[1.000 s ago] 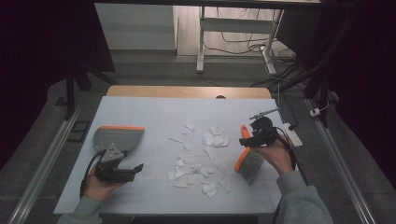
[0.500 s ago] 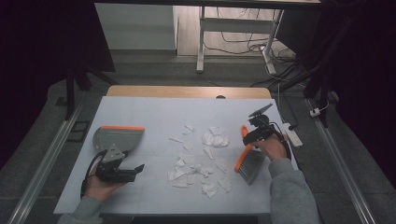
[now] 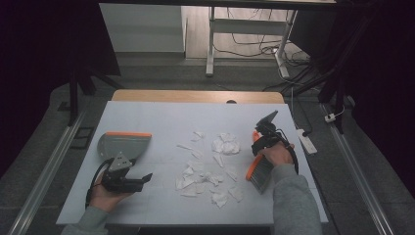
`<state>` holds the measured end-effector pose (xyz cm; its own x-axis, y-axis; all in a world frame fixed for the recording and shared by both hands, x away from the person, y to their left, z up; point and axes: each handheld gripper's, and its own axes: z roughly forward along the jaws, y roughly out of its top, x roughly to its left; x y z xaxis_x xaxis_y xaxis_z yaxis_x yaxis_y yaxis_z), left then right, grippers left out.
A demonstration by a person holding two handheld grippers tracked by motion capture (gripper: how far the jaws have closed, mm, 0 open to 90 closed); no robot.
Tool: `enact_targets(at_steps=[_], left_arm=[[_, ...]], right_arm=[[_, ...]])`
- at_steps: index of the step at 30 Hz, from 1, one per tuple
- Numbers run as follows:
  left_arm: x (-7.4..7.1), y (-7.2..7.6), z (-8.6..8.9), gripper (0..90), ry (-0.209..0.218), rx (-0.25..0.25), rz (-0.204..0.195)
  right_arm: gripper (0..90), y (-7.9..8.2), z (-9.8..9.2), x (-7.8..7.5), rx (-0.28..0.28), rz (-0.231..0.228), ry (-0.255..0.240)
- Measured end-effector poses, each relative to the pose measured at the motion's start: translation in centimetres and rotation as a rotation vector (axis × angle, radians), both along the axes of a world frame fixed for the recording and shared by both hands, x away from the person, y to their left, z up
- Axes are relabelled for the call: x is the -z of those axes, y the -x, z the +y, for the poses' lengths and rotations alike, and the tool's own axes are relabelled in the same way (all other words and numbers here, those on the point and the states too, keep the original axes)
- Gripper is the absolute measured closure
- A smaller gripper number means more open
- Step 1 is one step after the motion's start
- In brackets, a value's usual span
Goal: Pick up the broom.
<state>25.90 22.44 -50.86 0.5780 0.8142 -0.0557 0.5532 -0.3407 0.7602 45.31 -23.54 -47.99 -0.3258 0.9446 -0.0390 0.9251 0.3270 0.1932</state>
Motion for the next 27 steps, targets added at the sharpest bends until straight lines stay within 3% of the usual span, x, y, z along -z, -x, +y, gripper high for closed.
enact_targets(at_steps=[2,4,8,13,14,15,20,27], left_arm=[[-0.1,0.1,0.0,19.3,0.014,0.001,-0.004],[-0.1,0.1,-0.2,19.3,-0.009,0.000,-0.012],[-0.1,0.1,-0.3,19.3,-0.017,0.004,-0.007],[-0.1,0.1,-0.1,19.3,-0.010,0.003,-0.008],[-0.1,0.1,-0.1,19.3,-0.009,0.001,-0.007],[-0.1,0.1,0.0,19.3,-0.008,0.000,-0.008],[-0.1,0.1,0.0,19.3,-0.006,0.000,-0.008],[-0.1,0.0,0.2,19.4,-0.004,-0.002,-0.007]], right_arm=[[49.6,-0.1,0.1,0.2,0.027,0.019,0.002],[52.1,-0.2,0.2,0.4,0.040,0.032,0.001],[57.2,-0.2,0.3,0.8,0.073,0.053,-0.001],[61.1,0.0,0.8,0.9,0.113,0.030,0.032],[68.2,0.1,0.8,0.8,0.139,0.022,0.028],[69.5,0.1,0.7,0.8,0.149,0.018,0.023],[69.8,0.3,0.7,0.8,0.146,0.008,0.019],[70.2,0.7,-1.0,0.2,0.092,-0.002,-0.077]])
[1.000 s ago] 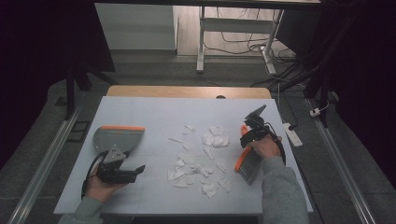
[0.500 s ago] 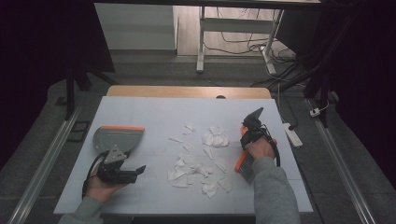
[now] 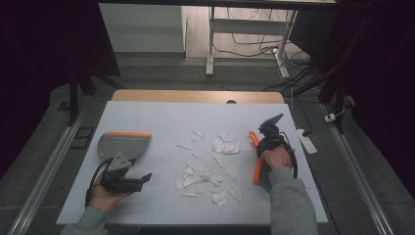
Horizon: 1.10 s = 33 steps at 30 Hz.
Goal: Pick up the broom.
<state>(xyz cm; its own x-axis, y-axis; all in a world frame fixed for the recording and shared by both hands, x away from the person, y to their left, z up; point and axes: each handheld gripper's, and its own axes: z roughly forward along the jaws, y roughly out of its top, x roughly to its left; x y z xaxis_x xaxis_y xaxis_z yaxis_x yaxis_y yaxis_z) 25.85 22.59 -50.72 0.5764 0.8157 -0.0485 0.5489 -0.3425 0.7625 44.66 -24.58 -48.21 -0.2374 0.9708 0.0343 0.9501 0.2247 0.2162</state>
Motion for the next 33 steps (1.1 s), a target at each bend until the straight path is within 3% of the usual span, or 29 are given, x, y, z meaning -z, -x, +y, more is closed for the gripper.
enact_targets(at_steps=[3,4,7,8,9,14,16,19,33], left_arm=[[0.0,0.0,0.1,19.4,0.004,-0.004,0.001],[0.0,0.0,0.1,19.4,0.005,-0.005,0.000],[0.0,-0.1,0.1,19.4,0.006,-0.008,0.001],[0.0,-0.1,0.1,19.4,0.005,-0.008,0.001],[0.0,-0.1,0.1,19.4,0.005,-0.009,0.001],[0.0,-0.1,0.1,19.4,-0.001,-0.011,0.001],[0.1,-0.1,0.1,19.4,-0.003,-0.012,0.002],[0.1,-0.2,0.0,19.4,-0.004,-0.014,0.003],[0.1,-0.3,-0.1,19.3,-0.013,-0.014,0.003]], right_arm=[[70.3,0.2,-0.6,-0.4,-0.020,-0.009,-0.041],[70.4,0.5,-1.3,-0.7,-0.039,-0.028,-0.085],[70.4,0.9,-1.9,-1.1,-0.050,-0.041,-0.127],[70.4,1.2,-2.4,-1.4,-0.062,-0.058,-0.169],[70.4,1.2,-2.4,-1.4,-0.062,-0.058,-0.169],[70.4,2.2,-3.4,-2.4,-0.099,-0.121,-0.240],[70.5,2.7,-3.9,-2.7,-0.107,-0.152,-0.304],[70.5,3.2,-4.2,-2.8,-0.103,-0.179,-0.347],[70.5,4.1,-3.5,-4.1,-0.159,-0.279,-0.452]])
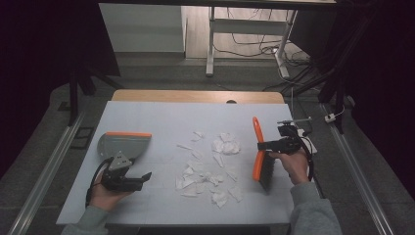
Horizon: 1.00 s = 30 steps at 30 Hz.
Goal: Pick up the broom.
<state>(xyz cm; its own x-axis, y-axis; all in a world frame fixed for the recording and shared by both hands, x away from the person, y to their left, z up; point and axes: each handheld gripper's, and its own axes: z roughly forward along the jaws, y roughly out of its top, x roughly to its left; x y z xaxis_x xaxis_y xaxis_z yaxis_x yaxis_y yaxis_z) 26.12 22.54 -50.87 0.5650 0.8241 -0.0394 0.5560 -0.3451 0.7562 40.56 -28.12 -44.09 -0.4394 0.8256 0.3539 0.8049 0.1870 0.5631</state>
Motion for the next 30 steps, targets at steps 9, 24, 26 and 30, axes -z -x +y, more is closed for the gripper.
enact_targets(at_steps=[9,24,26,30], left_arm=[[0.0,-0.1,-0.1,19.5,-0.005,-0.007,-0.011],[-0.1,-0.4,-0.6,19.9,-0.021,-0.017,-0.022],[-0.1,-0.5,-0.7,19.9,-0.021,-0.019,-0.021],[-0.2,-0.6,-1.1,19.9,-0.028,-0.020,-0.023]], right_arm=[[70.5,0.7,1.1,-1.0,-0.018,-0.084,-0.079],[70.4,2.4,3.9,-1.8,-0.087,-0.234,-0.265],[70.4,2.6,4.0,-1.6,-0.088,-0.243,-0.282],[70.4,2.9,4.5,-1.3,-0.085,-0.257,-0.276]])
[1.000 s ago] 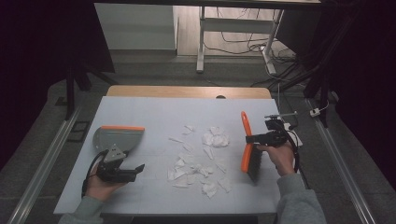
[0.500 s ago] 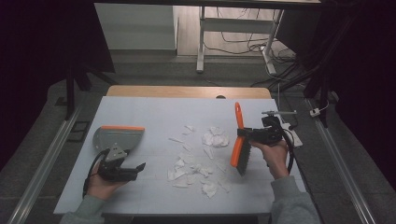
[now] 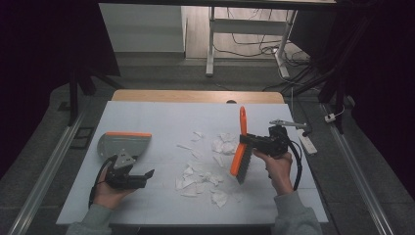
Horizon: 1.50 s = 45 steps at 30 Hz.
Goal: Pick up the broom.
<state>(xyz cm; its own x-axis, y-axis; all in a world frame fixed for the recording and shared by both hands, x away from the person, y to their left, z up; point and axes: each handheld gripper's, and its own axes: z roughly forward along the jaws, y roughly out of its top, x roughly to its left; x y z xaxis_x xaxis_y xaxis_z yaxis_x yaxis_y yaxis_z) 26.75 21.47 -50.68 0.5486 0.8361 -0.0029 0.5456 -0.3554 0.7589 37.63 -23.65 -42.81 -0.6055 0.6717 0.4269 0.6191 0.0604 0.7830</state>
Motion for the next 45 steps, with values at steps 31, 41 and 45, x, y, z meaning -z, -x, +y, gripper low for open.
enact_targets(at_steps=[31,41,45], left_arm=[[-3.2,-1.1,-9.4,20.4,0.059,0.229,-0.053],[-4.0,-1.2,-13.3,20.5,0.069,0.329,-0.066],[-4.0,-1.4,-14.7,20.5,0.087,0.363,-0.051]], right_arm=[[70.4,1.7,4.0,0.5,0.023,-0.092,-0.068],[70.4,1.8,5.0,0.9,0.049,-0.121,-0.071],[70.4,1.7,5.2,0.9,0.054,-0.128,-0.081]])
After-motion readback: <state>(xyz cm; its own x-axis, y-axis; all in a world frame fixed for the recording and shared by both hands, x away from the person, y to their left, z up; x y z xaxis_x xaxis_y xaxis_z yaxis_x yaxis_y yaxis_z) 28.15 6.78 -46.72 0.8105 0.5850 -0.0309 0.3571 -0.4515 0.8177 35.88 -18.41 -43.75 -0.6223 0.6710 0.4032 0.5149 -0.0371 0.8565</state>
